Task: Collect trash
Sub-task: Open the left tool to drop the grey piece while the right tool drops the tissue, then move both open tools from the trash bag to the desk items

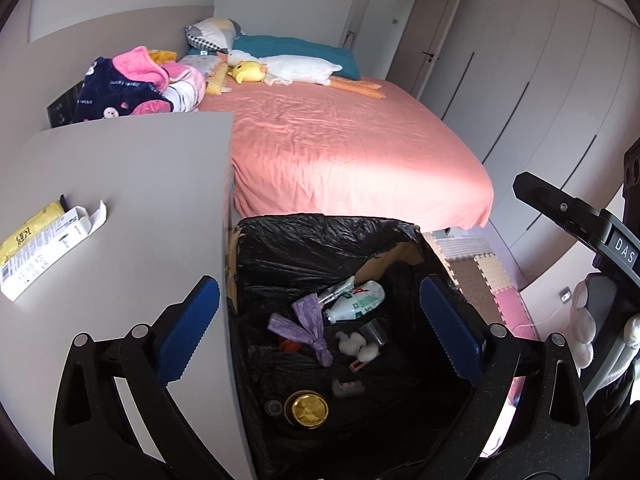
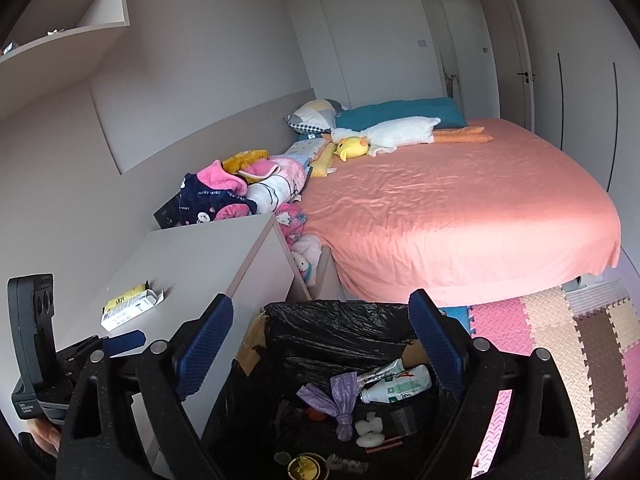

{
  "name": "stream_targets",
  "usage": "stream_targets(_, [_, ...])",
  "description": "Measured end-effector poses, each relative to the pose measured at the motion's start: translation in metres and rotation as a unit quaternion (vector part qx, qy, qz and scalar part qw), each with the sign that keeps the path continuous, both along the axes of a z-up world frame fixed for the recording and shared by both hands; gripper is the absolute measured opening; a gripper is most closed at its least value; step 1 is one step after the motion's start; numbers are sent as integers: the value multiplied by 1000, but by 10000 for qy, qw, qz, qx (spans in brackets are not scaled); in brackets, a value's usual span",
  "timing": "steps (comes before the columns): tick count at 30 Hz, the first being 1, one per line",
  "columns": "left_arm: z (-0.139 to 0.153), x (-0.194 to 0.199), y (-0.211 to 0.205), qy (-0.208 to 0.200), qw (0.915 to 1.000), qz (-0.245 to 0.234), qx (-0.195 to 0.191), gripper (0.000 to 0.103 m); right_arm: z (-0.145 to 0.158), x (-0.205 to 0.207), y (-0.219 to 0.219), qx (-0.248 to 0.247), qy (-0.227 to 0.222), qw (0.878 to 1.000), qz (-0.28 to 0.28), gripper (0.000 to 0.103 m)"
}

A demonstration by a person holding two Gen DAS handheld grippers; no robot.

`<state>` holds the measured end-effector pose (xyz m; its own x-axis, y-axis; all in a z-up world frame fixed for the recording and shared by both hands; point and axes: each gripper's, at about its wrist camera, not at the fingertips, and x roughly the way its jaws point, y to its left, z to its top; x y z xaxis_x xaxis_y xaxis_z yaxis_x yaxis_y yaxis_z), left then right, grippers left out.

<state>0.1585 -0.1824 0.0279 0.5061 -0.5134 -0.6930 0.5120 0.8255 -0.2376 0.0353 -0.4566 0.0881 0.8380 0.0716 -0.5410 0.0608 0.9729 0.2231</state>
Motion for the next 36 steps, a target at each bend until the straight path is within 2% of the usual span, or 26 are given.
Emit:
stream_targets(20, [-11,11,56,38,9985,538,103,97,-14,30,69,-97,232,9976,644,89])
stream_targets(31, [-16,20,104,-22,9946,1003,268,97,-26,53,110,-110,391,9944,977,89])
stream_targets(36, [-18,27,118,-39,9939,999,471,97,-30,64,123,-130,474,9928,1089,89])
